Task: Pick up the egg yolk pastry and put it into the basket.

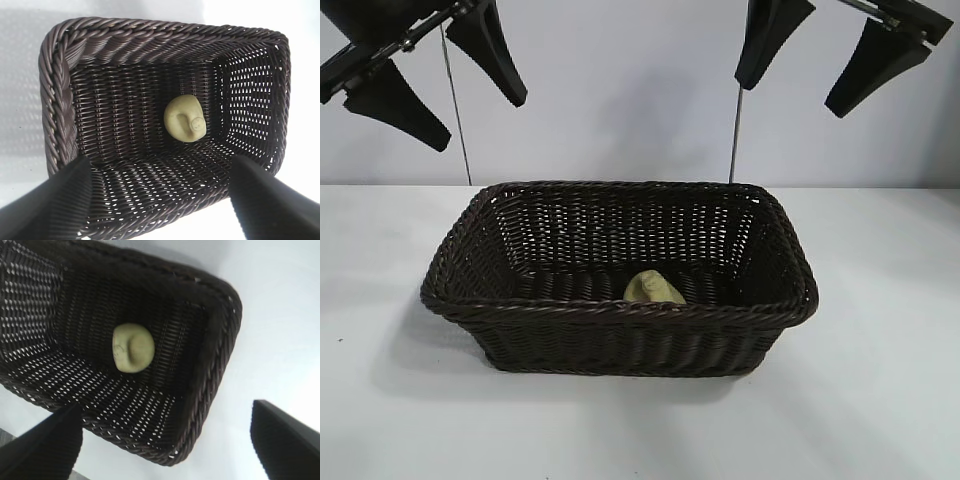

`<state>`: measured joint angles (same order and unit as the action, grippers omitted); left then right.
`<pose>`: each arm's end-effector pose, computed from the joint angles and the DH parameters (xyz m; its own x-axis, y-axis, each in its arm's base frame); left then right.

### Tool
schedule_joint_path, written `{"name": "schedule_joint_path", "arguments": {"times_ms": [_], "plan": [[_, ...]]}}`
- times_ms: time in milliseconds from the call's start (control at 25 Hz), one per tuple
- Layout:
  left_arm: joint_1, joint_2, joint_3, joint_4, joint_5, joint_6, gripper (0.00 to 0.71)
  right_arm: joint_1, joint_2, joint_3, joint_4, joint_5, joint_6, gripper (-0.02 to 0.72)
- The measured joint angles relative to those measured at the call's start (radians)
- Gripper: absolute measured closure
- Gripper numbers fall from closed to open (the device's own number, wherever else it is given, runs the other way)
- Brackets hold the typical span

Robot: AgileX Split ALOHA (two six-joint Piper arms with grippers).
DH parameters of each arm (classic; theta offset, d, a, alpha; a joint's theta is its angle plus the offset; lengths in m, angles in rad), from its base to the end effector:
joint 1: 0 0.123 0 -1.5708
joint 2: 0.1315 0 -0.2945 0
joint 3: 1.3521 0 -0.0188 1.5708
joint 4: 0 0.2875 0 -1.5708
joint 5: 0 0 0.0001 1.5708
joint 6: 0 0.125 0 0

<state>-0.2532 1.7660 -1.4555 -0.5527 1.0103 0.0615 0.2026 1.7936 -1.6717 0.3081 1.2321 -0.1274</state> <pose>0.3963 -0.1600 0.2540 -0.9585 0.0143 -0.2846 0.1599 0.8538 -0.4954 0.4117 0.1211 0.2943 -0.9236 -0.2113 -0.3199 -0.3012 0.9161 0.2646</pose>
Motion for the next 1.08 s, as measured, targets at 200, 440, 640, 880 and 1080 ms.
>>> {"name": "schedule_joint_path", "arguments": {"times_ms": [200, 440, 640, 880, 1080], "plan": [[0.000, 0.000, 0.000, 0.000, 0.000, 0.000, 0.157, 0.000, 0.000, 0.044, -0.010, 0.002, 0.000, 0.050], [0.000, 0.000, 0.000, 0.000, 0.000, 0.000, 0.157, 0.000, 0.000, 0.045, -0.012, 0.002, -0.001, 0.050], [0.000, 0.000, 0.000, 0.000, 0.000, 0.000, 0.157, 0.000, 0.000, 0.045, -0.012, 0.002, -0.001, 0.050], [0.000, 0.000, 0.000, 0.000, 0.000, 0.000, 0.157, 0.000, 0.000, 0.045, -0.012, 0.002, -0.001, 0.050], [0.000, 0.000, 0.000, 0.000, 0.000, 0.000, 0.157, 0.000, 0.000, 0.045, -0.012, 0.002, -0.001, 0.050]]}}
